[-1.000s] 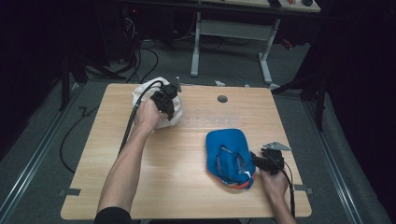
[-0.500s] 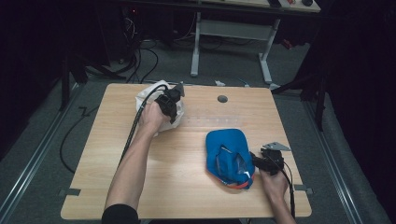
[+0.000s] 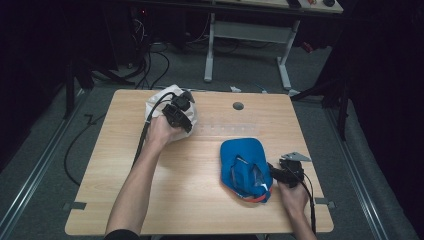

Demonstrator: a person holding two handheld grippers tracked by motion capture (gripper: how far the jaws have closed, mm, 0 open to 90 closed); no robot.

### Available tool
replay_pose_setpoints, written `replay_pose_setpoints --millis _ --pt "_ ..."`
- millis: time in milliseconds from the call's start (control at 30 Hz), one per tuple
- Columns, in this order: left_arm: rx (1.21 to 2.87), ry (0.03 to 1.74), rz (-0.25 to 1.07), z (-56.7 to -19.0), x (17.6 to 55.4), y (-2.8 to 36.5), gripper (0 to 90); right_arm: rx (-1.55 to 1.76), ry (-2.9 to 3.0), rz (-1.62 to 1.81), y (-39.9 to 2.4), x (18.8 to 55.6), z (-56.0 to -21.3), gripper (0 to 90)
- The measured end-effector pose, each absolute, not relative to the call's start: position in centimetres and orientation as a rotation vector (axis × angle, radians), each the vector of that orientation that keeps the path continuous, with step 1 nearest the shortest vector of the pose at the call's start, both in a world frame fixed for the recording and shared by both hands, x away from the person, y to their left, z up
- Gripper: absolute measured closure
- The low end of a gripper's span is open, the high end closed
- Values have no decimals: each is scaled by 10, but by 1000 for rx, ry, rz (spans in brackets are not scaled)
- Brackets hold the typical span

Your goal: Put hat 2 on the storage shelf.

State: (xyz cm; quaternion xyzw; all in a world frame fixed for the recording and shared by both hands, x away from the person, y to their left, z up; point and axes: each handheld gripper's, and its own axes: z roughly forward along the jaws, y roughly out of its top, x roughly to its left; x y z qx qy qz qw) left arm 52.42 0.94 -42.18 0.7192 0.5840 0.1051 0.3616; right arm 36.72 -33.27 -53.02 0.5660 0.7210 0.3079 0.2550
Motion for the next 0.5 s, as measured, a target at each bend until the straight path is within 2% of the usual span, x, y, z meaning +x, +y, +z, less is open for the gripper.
replay_pose_setpoints --millis 167,500 --pt "1750 1440 313 -407 512 17 378 1537 1959 836 -333 367 -530 430" --pt "1575 1353 344 -396 478 44 347 1537 1960 832 -333 368 -530 423"
